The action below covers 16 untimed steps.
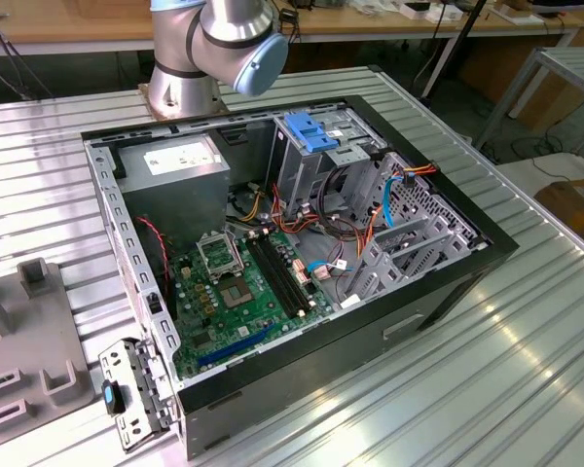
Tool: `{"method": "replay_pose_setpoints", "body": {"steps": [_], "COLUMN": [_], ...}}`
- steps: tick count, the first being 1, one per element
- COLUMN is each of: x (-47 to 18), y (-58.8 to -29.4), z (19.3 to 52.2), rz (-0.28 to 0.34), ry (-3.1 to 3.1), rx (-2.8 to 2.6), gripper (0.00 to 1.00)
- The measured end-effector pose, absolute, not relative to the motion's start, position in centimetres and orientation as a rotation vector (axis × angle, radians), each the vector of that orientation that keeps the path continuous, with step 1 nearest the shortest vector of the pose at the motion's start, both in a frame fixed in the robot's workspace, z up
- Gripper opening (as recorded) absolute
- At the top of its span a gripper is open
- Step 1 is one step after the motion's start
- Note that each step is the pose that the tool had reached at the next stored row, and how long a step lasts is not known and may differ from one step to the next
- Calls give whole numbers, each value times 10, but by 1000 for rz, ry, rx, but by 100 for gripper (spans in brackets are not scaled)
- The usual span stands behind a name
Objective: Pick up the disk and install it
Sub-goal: 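Pick up the disk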
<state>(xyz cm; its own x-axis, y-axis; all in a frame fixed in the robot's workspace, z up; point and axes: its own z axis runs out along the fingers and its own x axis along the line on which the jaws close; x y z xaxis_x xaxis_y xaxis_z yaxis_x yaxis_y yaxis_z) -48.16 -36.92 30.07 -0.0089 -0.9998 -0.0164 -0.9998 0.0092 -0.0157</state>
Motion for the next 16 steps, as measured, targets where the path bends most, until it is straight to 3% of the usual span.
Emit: {"method": "replay_pose_setpoints", "body": {"steps": [16], "x": [-482], "y": [-369], "z": [351], "rz": [1], "ry": [2216], "rx": [-2196], "gripper": [37]}}
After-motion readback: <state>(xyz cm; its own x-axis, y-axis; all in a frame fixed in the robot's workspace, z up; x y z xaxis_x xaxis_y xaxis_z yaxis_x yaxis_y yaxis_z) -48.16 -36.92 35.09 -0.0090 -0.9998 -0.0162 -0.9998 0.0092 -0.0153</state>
